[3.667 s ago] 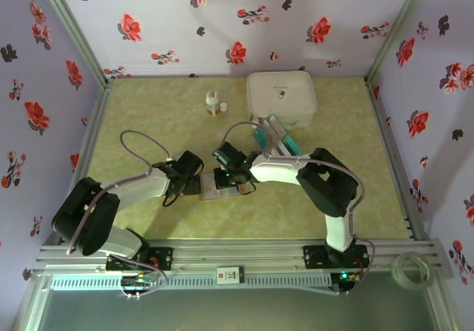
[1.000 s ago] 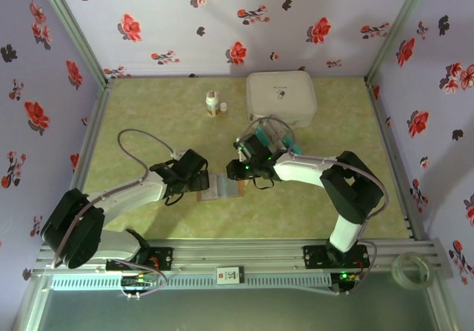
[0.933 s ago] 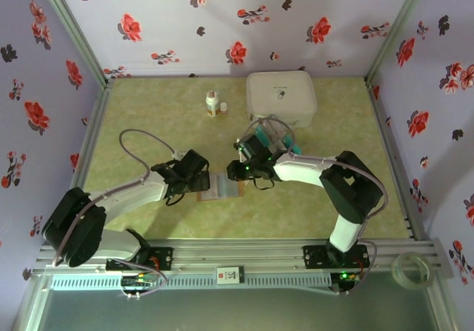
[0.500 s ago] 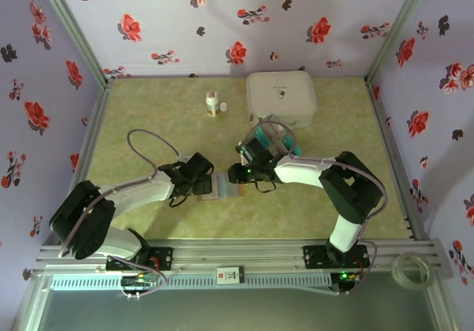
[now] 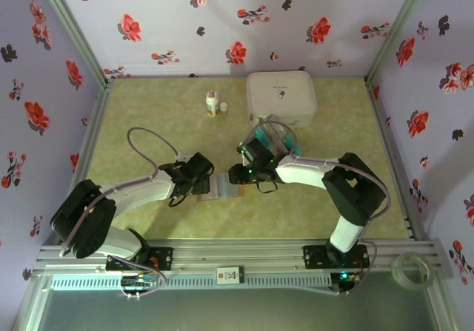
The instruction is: Put the credit cards into the card holder
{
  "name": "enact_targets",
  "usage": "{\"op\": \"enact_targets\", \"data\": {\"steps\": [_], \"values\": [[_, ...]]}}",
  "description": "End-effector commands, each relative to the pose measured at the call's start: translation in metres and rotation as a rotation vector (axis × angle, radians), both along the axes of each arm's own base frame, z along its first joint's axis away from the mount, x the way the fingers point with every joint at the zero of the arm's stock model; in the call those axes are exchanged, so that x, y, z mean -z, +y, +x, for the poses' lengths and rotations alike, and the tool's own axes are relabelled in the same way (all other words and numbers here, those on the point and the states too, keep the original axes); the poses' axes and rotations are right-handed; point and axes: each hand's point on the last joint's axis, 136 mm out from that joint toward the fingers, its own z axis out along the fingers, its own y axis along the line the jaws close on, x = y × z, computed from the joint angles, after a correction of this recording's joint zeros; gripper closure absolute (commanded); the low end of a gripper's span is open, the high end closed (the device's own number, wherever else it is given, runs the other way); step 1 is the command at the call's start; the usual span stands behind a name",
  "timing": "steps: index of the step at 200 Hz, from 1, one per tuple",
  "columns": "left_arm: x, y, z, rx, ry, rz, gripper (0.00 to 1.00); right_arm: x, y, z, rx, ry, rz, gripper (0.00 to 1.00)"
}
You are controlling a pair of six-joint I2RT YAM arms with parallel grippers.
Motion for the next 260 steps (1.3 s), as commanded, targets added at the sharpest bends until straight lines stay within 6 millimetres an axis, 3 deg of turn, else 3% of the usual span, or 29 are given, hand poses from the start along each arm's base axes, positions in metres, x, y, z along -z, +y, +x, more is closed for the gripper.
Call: {"op": "enact_targets", "data": {"steps": [1, 65, 153, 226, 260], "values": [[0.010, 0.012, -0.003, -0.013, 0.006, 0.056, 0.00, 0.002, -0.002, -0.001, 0.011, 0.014, -0.018, 0.58], [0.019, 0.021, -0.010, -0.031, 0.031, 0.089, 0.00, 0.010, 0.002, -0.002, 0.008, 0.036, -0.022, 0.59], [0.017, 0.020, -0.009, -0.029, 0.024, 0.085, 0.00, 0.013, 0.008, -0.003, 0.009, 0.058, 0.000, 0.60], [-0.017, 0.012, -0.002, 0.005, -0.022, 0.054, 0.00, -0.006, 0.005, 0.001, 0.025, 0.015, 0.012, 0.61], [-0.019, 0.014, -0.003, 0.014, -0.019, 0.060, 0.00, -0.010, 0.007, 0.001, 0.025, 0.013, 0.023, 0.61]]}}
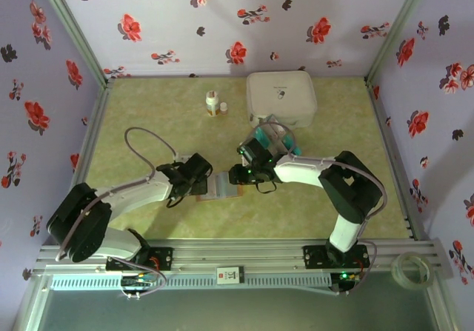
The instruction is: Put the credit cards into the card holder
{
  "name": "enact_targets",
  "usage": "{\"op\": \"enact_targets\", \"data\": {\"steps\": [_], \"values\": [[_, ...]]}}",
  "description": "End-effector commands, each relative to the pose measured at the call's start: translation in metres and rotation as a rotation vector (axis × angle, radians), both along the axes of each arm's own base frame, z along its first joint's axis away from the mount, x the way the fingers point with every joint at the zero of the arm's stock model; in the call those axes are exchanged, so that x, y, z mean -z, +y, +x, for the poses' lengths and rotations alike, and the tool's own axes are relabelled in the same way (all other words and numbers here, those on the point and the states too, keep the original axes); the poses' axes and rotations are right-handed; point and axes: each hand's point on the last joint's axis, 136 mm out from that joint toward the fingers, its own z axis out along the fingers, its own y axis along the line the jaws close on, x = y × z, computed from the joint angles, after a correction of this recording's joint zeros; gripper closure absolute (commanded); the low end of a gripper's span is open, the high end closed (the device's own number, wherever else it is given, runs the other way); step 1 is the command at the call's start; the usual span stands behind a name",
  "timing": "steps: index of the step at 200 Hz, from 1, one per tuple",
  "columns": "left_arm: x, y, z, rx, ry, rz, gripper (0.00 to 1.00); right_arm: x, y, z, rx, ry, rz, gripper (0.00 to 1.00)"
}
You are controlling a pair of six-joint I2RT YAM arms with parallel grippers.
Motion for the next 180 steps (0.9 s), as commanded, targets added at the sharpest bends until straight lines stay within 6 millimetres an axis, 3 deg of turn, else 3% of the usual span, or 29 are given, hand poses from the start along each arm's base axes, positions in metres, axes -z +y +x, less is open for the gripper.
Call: {"op": "enact_targets", "data": {"steps": [1, 180], "values": [[-0.008, 0.006, 0.000, 0.011, -0.008, 0.041, 0.00, -0.016, 0.005, 0.001, 0.008, -0.014, 0.025, 0.61], [0.020, 0.008, -0.006, 0.040, 0.015, 0.061, 0.00, 0.007, 0.016, -0.008, -0.018, 0.037, 0.010, 0.62]]}}
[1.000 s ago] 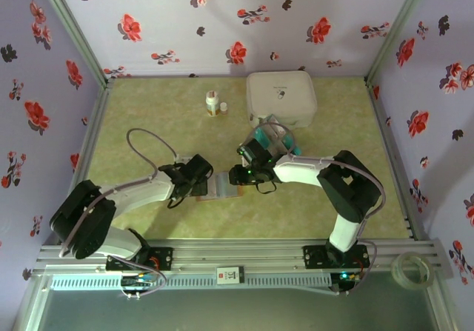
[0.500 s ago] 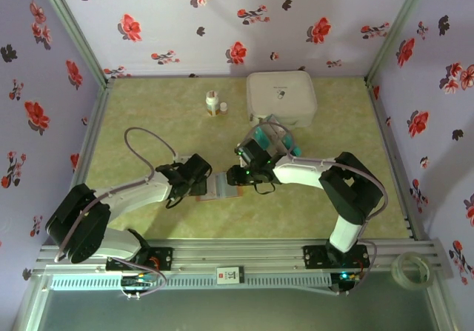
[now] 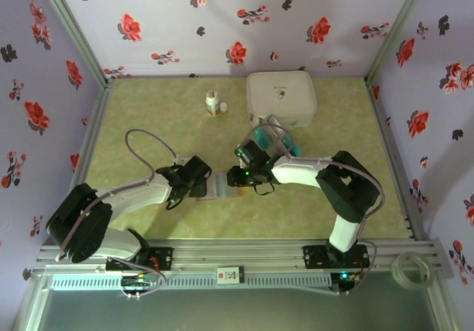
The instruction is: Put the credit cards into the card holder
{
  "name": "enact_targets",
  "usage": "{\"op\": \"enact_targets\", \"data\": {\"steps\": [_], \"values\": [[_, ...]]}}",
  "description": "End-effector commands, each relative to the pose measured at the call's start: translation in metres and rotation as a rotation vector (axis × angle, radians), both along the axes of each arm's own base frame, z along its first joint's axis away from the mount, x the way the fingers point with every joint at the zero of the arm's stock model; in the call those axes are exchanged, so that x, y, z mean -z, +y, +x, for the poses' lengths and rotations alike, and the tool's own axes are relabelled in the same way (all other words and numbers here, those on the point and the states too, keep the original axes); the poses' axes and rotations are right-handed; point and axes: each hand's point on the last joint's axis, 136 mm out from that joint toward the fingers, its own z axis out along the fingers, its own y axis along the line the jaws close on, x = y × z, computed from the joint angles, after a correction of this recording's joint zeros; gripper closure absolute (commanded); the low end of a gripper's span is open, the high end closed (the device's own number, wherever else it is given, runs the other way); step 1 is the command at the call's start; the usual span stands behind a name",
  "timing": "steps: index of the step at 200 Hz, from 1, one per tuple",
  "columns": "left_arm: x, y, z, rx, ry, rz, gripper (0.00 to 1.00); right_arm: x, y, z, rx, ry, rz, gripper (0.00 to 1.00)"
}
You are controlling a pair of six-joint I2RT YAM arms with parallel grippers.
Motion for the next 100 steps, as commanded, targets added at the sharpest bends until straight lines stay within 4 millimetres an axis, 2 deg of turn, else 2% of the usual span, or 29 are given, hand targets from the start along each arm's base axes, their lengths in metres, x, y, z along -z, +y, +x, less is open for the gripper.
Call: {"op": "enact_targets", "data": {"steps": [1, 62, 100], "values": [[0.008, 0.004, -0.003, 0.015, 0.013, 0.045, 0.00, 0.001, 0.009, -0.001, -0.009, 0.019, 0.015, 0.62], [0.015, 0.006, -0.006, 0.014, 0.033, 0.061, 0.00, -0.001, 0.014, -0.003, -0.025, 0.031, 0.031, 0.62], [0.015, 0.005, -0.006, 0.014, 0.031, 0.060, 0.00, -0.007, 0.025, -0.008, -0.056, 0.044, 0.061, 0.63]]}}
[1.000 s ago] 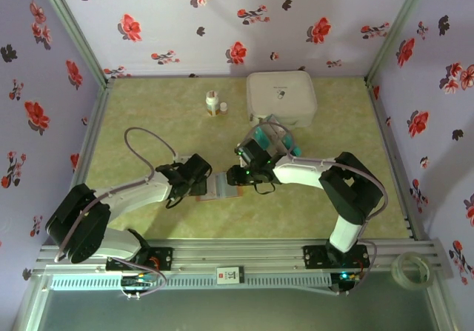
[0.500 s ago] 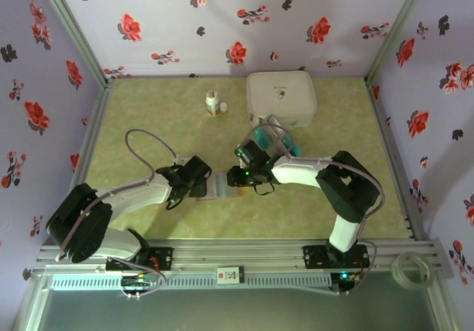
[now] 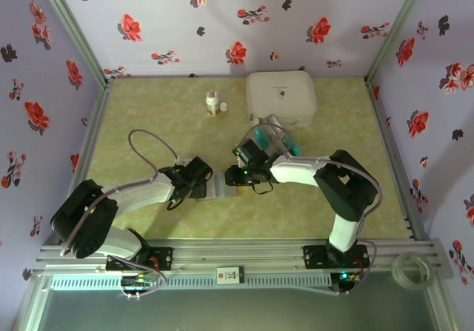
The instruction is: Put the credit cards into the card holder
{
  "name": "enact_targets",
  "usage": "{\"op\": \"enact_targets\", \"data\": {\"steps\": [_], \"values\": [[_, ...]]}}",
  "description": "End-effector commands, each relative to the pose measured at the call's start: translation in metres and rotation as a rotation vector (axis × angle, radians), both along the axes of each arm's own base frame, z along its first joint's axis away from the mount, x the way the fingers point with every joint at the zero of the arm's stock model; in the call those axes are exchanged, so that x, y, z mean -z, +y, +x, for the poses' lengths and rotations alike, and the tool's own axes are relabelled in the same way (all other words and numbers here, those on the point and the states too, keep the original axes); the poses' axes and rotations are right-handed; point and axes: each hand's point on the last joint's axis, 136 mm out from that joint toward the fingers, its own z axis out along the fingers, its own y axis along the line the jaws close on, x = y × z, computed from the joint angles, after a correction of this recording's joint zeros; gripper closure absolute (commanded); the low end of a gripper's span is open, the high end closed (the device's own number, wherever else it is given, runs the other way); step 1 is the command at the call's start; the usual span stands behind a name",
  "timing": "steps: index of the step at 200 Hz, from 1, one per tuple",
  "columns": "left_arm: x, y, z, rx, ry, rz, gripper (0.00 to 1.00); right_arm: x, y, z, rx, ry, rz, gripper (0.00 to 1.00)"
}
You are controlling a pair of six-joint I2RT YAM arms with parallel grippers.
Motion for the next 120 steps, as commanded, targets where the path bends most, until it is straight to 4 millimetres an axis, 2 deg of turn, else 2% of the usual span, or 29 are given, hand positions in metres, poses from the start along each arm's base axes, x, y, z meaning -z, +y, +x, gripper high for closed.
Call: {"op": "enact_targets", "data": {"steps": [1, 94, 120], "values": [[0.007, 0.004, -0.005, 0.013, 0.013, 0.037, 0.00, -0.004, 0.016, -0.007, -0.036, 0.032, 0.033, 0.64], [0.006, 0.004, -0.006, 0.015, 0.010, 0.033, 0.00, -0.014, 0.036, -0.011, -0.037, 0.070, 0.146, 0.65], [0.006, 0.005, -0.007, 0.015, 0.009, 0.032, 0.00, -0.017, 0.030, -0.007, -0.017, 0.045, 0.134, 0.65]]}}
